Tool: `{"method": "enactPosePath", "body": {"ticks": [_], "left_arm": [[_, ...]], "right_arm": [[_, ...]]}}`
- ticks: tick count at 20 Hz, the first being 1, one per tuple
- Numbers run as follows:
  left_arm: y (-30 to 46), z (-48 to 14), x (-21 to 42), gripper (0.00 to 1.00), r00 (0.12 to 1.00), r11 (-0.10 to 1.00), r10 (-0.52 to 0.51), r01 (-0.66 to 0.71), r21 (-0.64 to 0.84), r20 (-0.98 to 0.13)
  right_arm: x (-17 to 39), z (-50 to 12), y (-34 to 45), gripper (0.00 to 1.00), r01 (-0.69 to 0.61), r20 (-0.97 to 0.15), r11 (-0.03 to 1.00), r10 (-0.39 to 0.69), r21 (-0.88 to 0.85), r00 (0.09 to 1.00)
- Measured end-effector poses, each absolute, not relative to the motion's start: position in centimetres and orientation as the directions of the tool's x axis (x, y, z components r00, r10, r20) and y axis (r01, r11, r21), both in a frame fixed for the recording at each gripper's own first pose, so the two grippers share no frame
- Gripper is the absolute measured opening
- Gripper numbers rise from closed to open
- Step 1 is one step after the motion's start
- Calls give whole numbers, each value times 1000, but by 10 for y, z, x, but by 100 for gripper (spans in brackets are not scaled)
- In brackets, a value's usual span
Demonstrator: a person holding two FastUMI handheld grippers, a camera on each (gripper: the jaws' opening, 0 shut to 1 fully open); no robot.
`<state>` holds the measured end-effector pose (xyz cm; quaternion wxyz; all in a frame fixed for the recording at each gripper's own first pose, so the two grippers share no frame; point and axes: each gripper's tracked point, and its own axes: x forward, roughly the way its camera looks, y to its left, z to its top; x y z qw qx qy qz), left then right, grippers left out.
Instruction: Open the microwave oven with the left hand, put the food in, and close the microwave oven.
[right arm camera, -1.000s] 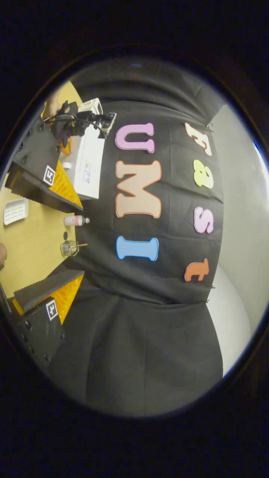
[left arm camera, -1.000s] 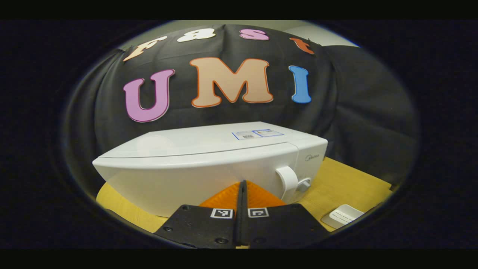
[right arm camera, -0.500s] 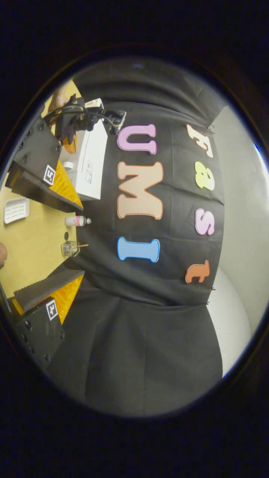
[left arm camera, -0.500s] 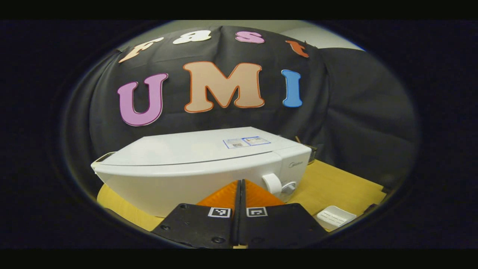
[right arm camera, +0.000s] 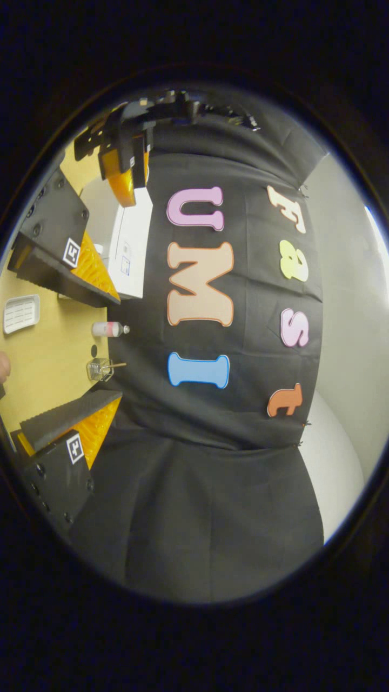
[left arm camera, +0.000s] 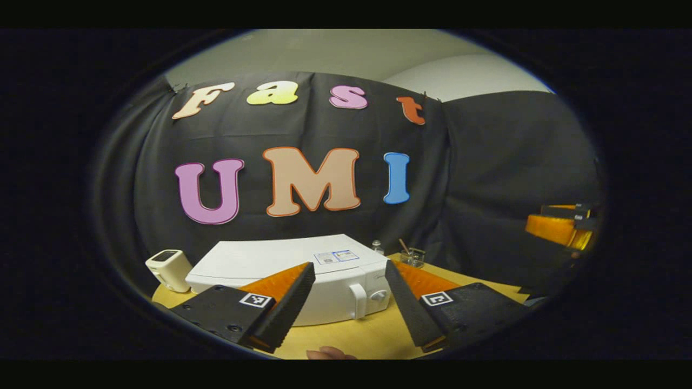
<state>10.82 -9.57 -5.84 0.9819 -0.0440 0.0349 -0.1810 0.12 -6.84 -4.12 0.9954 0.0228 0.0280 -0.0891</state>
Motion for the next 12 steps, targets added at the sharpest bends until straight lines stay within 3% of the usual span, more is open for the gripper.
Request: {"method": "enactPosePath", "body": {"ticks": [1, 3, 8, 12], "left_arm": [[-86, -53, 103, 93, 943, 941, -330, 323, -104, -54], [-77, -45, 92, 98, 952, 948, -301, 293, -121, -55], [-67, -35, 70, 94, 964, 965, -260, 257, -55, -54], [-56, -22, 54, 96, 977, 978, -210, 210, -12, -23]], "right_arm": [[1, -39, -67, 89, 176, -55, 983, -173, 46, 983], [2, -35, -67, 89, 172, -39, 984, -170, 57, 985], [2, -33, -61, 89, 146, -24, 988, -145, 50, 989], [-1, -34, -52, 89, 123, -19, 990, -122, 68, 992]]}}
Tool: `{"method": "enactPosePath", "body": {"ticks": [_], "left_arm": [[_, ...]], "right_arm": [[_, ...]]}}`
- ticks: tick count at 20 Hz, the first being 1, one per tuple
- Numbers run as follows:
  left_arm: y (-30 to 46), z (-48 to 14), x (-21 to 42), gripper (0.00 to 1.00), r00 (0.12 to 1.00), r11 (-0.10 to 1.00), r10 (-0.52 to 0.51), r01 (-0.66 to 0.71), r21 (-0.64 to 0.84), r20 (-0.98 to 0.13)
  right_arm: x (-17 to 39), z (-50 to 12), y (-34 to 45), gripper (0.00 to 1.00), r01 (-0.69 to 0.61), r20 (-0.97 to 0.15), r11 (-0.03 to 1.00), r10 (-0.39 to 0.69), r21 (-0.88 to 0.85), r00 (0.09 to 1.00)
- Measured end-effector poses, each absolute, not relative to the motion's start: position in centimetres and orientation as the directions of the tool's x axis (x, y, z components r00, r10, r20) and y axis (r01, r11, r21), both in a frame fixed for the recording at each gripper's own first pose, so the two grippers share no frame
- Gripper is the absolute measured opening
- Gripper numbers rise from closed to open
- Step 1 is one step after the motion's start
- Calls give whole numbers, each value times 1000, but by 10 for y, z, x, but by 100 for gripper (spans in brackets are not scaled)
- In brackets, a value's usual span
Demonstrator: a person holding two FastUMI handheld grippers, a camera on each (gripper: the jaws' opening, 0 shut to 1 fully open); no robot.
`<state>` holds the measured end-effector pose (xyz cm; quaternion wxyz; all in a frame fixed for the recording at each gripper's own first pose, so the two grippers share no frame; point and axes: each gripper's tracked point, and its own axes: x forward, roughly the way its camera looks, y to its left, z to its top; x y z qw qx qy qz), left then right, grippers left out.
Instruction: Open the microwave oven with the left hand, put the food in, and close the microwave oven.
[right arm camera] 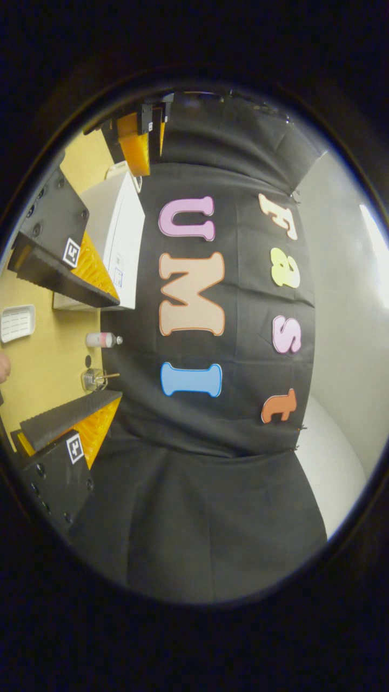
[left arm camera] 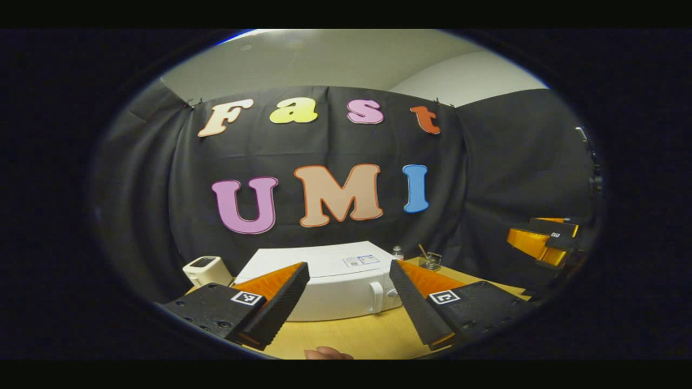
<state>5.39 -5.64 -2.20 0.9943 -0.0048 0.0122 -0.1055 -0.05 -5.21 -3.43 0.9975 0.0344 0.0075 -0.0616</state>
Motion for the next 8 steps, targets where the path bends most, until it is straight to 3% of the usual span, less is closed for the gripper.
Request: {"method": "enactPosePath", "body": {"ticks": [8], "left_arm": [[-48, -23, 33, 97, 985, 986, -168, 167, -25, -40]], "right_arm": [[3, -33, -43, 88, 83, -18, 993, -82, 83, 996]]}}
